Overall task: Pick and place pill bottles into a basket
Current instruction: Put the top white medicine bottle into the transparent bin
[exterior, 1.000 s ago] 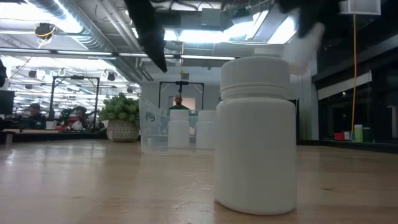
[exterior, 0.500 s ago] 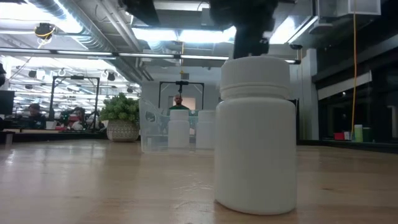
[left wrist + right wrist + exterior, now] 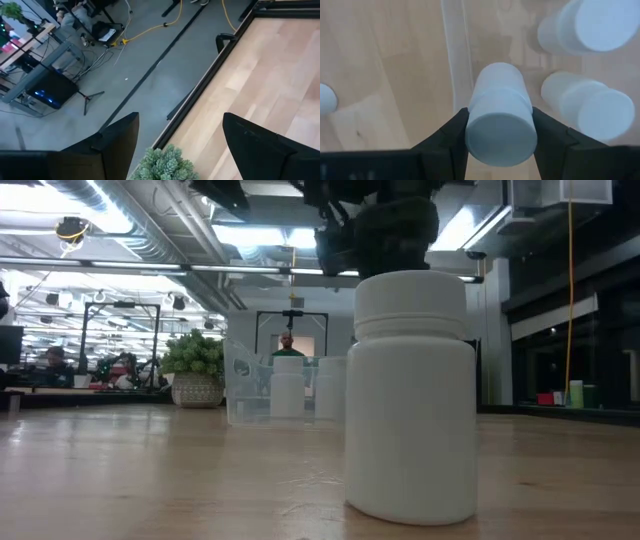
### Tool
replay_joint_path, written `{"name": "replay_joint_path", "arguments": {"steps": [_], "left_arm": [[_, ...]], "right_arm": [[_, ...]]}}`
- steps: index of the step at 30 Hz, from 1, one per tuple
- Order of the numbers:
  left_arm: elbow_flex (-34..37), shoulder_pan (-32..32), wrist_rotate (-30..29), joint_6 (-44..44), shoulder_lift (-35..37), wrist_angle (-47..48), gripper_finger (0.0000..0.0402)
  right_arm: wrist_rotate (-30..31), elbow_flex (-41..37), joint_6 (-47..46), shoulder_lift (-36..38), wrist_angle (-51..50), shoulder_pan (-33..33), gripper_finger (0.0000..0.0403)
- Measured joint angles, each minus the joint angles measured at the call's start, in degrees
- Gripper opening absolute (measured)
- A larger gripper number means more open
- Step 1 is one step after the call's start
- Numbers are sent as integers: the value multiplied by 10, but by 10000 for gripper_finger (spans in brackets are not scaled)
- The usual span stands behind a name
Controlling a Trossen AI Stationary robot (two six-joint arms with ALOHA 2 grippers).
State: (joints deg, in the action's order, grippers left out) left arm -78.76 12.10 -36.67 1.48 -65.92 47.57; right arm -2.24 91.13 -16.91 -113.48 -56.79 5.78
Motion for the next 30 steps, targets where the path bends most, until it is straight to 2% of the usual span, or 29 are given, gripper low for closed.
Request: {"name": "replay_joint_path", "arguments": {"steps": [21,27,30], "left_arm": [[1,0,2,12,-1,0,281],[1,0,2,12,-1,0,281],[1,0,2,12,-1,0,281]], "right_arm": [[-20,-1,40,-21,12,-2,162],[-21,-2,41,-21,9,-2,204],[-21,-2,46,-21,9,-3,210]]}}
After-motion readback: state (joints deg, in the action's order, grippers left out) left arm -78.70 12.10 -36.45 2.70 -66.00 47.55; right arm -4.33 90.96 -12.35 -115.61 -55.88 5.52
